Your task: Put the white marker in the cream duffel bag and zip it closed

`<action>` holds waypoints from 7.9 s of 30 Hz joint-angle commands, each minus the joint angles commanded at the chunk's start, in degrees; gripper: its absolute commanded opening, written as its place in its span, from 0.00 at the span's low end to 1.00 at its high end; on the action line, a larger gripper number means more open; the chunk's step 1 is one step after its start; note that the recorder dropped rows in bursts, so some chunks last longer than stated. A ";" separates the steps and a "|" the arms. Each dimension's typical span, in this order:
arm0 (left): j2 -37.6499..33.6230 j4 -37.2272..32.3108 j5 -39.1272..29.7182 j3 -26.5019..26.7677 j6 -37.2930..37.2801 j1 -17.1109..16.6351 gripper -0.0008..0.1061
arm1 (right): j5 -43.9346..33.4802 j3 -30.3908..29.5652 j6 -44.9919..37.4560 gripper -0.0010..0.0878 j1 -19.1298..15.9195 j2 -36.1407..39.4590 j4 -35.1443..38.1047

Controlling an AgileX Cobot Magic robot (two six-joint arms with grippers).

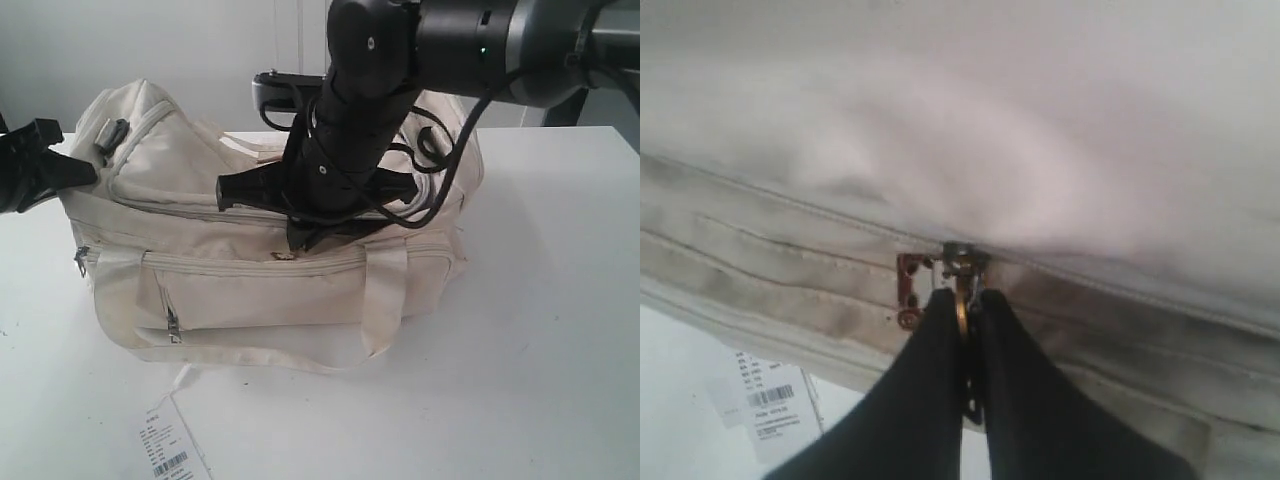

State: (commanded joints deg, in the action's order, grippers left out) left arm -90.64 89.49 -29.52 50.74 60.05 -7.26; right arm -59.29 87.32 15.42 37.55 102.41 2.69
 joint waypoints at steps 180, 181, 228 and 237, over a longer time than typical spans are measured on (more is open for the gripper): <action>8.19 0.39 18.93 2.57 53.75 37.78 0.01 | -3.47 -0.11 -40.61 0.01 -8.47 -6.38 -1.37; 8.19 0.39 18.91 2.57 53.64 37.78 0.01 | -3.47 -0.11 -40.61 0.01 -8.61 -6.38 -1.37; 8.19 0.39 18.91 2.57 52.19 37.78 0.01 | 2.25 -0.11 -40.99 0.01 -12.58 -6.27 -4.76; 8.30 0.39 18.91 2.57 52.20 37.78 0.01 | 3.93 -0.11 -41.13 0.01 -12.58 -6.04 -7.28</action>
State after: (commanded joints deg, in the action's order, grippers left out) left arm -82.35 89.89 -10.61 53.31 112.25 30.52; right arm -55.36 87.21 -25.71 24.97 96.37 -4.59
